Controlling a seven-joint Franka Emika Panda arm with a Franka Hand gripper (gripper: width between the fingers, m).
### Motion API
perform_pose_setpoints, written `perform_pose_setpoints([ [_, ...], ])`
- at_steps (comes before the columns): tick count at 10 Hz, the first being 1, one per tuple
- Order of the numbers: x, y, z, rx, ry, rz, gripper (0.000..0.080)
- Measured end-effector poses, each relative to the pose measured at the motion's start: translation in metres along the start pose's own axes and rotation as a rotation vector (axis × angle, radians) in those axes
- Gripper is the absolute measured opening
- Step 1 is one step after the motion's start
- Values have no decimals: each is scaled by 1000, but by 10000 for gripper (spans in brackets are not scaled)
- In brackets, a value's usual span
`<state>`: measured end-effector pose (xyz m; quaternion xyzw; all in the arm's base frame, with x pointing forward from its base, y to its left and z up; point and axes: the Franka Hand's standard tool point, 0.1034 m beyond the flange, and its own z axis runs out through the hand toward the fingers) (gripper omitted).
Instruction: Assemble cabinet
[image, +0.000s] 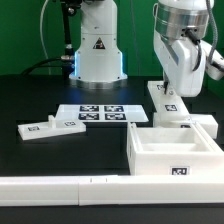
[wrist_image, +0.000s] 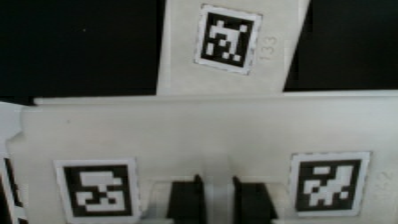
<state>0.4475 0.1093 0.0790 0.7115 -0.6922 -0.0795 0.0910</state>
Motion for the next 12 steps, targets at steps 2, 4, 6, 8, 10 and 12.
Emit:
perform_pose_setpoints([
  [2, 1, 0, 1, -2, 2, 0, 64],
  [4, 0, 3, -4, -52, -5, 3, 64],
  [6, 0, -5, -8, -4, -2, 0, 64],
  [8, 0, -3, -4, 38, 3, -7, 64],
  [10, 0, -3, -3, 19, 6, -7, 64],
  [12, 0, -3, -1, 18, 9, -7, 64],
])
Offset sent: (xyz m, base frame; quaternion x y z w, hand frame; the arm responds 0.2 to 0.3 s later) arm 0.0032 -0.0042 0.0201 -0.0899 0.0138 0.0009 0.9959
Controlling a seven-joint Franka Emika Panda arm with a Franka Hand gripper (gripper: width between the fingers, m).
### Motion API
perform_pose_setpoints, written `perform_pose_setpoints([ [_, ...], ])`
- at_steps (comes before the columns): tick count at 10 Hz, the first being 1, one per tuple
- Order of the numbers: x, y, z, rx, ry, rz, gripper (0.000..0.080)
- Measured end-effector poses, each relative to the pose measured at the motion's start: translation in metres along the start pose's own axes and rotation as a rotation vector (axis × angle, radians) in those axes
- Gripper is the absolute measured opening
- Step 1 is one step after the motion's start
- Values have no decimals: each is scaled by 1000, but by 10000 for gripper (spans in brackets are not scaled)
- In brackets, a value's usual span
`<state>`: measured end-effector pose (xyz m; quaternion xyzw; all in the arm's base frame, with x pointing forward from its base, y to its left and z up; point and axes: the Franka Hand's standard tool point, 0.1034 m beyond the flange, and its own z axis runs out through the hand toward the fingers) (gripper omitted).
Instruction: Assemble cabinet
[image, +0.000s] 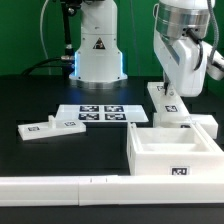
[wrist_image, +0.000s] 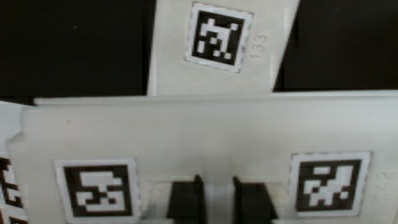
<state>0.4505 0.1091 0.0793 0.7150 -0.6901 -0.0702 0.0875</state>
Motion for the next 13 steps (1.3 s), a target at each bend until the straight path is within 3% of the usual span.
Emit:
perform_pose_setpoints([
  [2, 0, 0, 1, -1, 1, 0, 64],
  [3, 0, -2, 0, 19, 2, -1, 64],
  [4, 1, -9, 0, 111, 13, -8, 64],
  [5, 1, -6, 3, 153, 21, -16, 64],
  [6, 2, -9, 3, 218, 26, -16, 64],
  [7, 2, -8, 6, 241, 30, -20, 64],
  [10, 2, -10, 3, 157, 19, -15, 64],
  [12, 3, -15, 5, 143, 30, -19, 64],
  [13, 4, -16, 6, 154, 29, -24, 64],
])
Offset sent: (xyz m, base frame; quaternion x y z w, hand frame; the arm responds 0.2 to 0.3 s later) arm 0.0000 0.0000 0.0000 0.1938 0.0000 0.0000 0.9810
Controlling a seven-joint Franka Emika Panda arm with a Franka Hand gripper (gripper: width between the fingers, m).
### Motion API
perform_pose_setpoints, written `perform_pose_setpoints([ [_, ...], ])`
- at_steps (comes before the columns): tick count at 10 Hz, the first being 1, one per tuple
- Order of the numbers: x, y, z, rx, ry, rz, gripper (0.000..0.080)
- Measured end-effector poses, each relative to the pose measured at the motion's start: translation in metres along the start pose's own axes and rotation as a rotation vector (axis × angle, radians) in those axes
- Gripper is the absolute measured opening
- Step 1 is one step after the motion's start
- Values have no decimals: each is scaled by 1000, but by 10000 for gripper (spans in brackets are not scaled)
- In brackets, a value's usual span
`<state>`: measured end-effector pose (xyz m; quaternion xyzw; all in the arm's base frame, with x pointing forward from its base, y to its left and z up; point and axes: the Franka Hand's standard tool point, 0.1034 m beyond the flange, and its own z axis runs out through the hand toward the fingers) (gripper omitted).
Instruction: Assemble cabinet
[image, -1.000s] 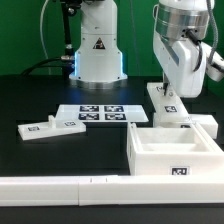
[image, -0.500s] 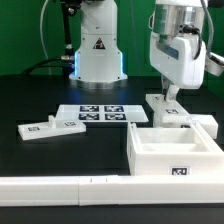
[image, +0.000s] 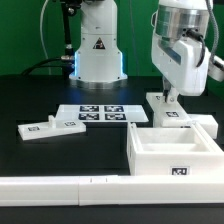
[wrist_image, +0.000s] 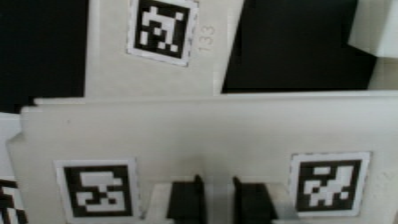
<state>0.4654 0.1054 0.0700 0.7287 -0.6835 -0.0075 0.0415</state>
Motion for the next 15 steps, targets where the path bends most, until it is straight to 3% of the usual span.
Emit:
perform_pose_setpoints([
  [1, 3, -3, 1, 69, -11, 28, 64],
  [2, 1, 1, 3, 48, -11, 24, 64],
  [3, 1, 0, 3, 51, -9, 24, 64],
  [4, 3, -4, 2, 88, -4, 24, 64],
  [5, 0, -3, 4, 84, -1, 22, 64],
  [6, -8, 8, 16, 59, 9, 8, 64],
  [7, -13, 9, 18, 43, 6, -3, 64],
  [11, -14, -2, 10, 60, -2, 2, 64],
  [14, -10, 7, 12, 69, -4, 14, 64],
  [15, -8, 6, 12, 91, -7, 36, 64],
])
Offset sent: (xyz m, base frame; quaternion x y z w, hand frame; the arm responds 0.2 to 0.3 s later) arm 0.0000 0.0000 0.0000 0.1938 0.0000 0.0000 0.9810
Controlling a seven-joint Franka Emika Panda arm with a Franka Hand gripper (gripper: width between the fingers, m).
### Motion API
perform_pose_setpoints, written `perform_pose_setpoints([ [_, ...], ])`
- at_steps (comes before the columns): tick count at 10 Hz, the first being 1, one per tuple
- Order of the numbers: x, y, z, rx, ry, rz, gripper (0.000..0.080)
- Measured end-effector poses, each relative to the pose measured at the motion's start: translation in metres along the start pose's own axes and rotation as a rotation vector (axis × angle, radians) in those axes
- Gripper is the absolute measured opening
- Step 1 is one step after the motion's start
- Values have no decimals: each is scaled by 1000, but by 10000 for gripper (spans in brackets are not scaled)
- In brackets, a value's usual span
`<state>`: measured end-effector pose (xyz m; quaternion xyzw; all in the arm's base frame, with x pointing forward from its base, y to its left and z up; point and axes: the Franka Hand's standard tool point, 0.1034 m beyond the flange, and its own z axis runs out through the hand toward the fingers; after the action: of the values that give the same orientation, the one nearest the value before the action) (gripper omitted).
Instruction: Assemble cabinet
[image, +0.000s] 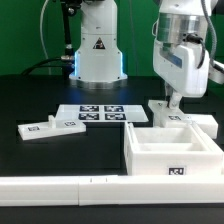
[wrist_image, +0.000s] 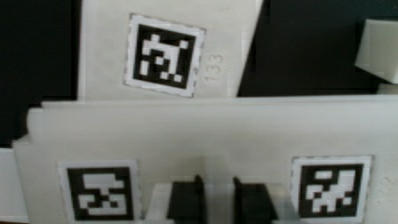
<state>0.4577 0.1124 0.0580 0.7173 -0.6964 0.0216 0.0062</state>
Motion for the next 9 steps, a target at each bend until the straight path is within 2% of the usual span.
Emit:
perform_pose_setpoints([
  [1, 2, 0, 0, 18, -2, 22, 64],
  [3, 6, -3, -1, 29, -5, 28, 64],
  [9, 2, -11, -7, 43, -15, 22, 64],
])
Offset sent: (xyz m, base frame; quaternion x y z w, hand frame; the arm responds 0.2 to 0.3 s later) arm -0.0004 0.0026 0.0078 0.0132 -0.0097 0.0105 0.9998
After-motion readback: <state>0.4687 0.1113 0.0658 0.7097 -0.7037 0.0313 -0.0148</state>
